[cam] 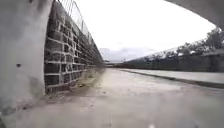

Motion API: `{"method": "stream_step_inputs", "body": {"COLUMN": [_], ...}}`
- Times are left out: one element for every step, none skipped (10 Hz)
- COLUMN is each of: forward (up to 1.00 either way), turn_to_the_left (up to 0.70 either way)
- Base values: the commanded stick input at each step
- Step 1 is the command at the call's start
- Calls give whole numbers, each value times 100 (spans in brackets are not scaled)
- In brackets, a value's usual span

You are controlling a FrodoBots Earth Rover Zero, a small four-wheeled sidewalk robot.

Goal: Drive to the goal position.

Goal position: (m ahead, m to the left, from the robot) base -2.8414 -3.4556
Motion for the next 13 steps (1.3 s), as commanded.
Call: {"method": "stream_step_inputs", "body": {"forward": [100, 100, 100, 100, 100, 100, 100, 100, 100, 100, 100, 100, 100], "turn_to_the_left": [0, 0, 0, 0, 0, 0, 0, 0, 0, 0, 0, 0, 0]}}
